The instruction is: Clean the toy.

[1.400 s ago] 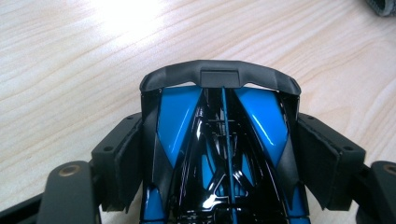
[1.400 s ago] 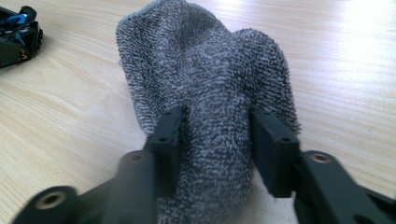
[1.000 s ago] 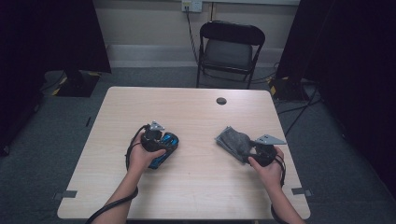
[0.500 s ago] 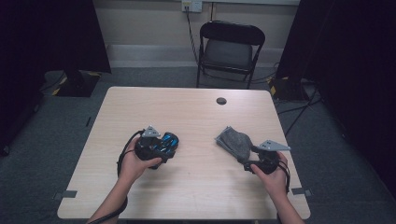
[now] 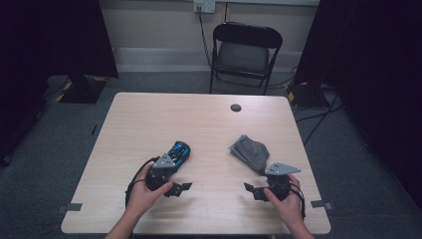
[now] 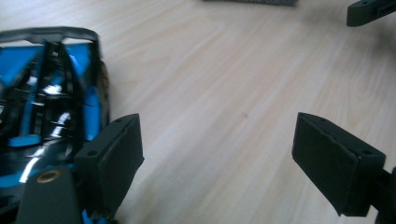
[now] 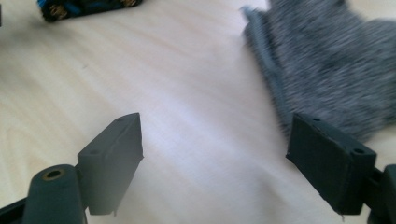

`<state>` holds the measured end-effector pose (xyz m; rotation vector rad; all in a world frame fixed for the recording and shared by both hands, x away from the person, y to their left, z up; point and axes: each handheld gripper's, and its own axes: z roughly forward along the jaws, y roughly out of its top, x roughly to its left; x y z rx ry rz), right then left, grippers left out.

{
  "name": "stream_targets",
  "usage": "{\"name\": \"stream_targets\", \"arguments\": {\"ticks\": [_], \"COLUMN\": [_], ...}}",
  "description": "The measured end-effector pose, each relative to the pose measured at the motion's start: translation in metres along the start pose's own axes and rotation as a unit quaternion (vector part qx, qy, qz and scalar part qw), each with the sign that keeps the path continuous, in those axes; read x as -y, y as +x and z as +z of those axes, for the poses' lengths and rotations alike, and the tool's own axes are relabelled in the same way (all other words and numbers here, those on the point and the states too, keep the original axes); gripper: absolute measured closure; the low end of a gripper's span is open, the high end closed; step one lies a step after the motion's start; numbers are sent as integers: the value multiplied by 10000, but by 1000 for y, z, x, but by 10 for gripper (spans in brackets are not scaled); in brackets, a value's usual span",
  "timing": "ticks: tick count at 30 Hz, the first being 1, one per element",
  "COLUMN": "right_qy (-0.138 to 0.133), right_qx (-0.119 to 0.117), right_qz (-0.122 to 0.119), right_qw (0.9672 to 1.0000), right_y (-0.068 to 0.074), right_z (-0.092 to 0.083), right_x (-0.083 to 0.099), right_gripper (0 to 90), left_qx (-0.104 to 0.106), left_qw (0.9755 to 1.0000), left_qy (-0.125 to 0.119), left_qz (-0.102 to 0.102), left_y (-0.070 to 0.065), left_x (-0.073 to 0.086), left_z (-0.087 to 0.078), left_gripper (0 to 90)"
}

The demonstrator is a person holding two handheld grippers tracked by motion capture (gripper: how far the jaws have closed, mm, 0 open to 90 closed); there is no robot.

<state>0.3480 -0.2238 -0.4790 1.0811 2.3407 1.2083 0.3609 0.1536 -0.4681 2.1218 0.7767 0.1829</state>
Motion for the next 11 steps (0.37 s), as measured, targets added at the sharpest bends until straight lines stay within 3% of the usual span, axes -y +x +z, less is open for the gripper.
{"name": "stream_targets", "arguments": {"ticks": [5, 6, 11], "right_qy": [263, 307, 434], "right_qx": [-122, -140, -194], "right_qz": [-222, -244, -377], "right_qw": [9993, 9991, 9982], "right_y": [13, 14, 19], "right_z": [7, 8, 12], "right_x": [7, 7, 11], "right_gripper": [168, 168, 167], "left_qx": [74, 92, 257], "left_qw": [9998, 9992, 9987], "left_qy": [77, 163, 164], "left_qz": [154, 340, 412], "left_y": [-11, -17, -25], "left_x": [4, 5, 8], "left_z": [5, 8, 13], "left_gripper": [162, 163, 162]}}
